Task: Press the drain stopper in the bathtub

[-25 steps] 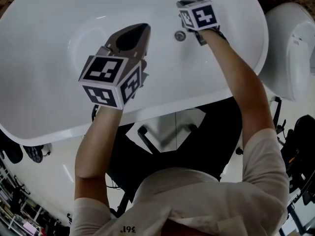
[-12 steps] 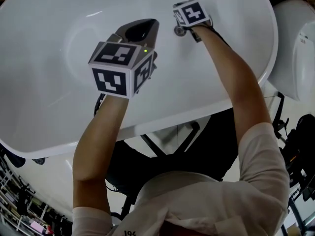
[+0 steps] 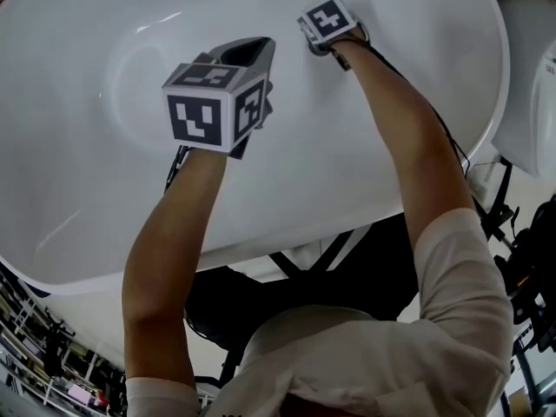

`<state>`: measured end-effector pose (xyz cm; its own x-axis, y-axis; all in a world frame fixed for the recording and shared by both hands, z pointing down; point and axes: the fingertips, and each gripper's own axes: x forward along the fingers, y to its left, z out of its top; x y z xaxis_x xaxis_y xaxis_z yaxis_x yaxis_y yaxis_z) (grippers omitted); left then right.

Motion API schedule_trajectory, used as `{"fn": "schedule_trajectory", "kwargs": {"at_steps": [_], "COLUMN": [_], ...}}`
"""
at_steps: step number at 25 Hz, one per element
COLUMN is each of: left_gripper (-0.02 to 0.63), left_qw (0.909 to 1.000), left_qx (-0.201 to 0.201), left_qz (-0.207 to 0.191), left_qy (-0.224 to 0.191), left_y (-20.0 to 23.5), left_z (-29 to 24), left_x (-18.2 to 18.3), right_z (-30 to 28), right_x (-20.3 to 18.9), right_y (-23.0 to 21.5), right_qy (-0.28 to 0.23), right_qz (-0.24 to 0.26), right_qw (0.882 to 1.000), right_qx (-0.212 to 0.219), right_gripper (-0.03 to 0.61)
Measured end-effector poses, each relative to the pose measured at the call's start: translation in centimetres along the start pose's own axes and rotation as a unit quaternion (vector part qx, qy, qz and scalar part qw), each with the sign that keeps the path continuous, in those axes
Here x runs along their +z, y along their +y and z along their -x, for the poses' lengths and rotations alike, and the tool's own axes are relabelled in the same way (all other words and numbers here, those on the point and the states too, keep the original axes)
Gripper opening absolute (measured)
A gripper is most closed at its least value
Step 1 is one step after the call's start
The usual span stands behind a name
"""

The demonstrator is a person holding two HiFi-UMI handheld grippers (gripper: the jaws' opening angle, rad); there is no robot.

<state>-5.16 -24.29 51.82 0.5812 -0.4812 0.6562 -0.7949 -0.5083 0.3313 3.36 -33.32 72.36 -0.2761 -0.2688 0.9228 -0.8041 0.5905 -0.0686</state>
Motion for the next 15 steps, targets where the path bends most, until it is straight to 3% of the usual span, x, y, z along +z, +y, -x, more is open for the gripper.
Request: {"fn": "schedule_trajectory", "kwargs": {"at_steps": [9,15], "left_gripper": [0.004,0.004], "left_qw": [0.9992,0.9991], "left_qx": [0.000,0.001], "left_qz": [0.024,0.021], "left_qy": [0.031,0.037], "left_y": [-0.6,-1.2], "left_z": [-2.7,-4.3], "left_x": [-1.4,-0.8], "right_z": [-3.8,-5.4], "right_x": [-4.8,-6.9], "right_y": [-1.3,-1.8], "right_qy": [0.037,0.048], "right_qz": [0.008,-0.013], "right_qw": [0.999,0.998], "right_qx": [0.029,0.034], "right_gripper": [0.023,0.023]}}
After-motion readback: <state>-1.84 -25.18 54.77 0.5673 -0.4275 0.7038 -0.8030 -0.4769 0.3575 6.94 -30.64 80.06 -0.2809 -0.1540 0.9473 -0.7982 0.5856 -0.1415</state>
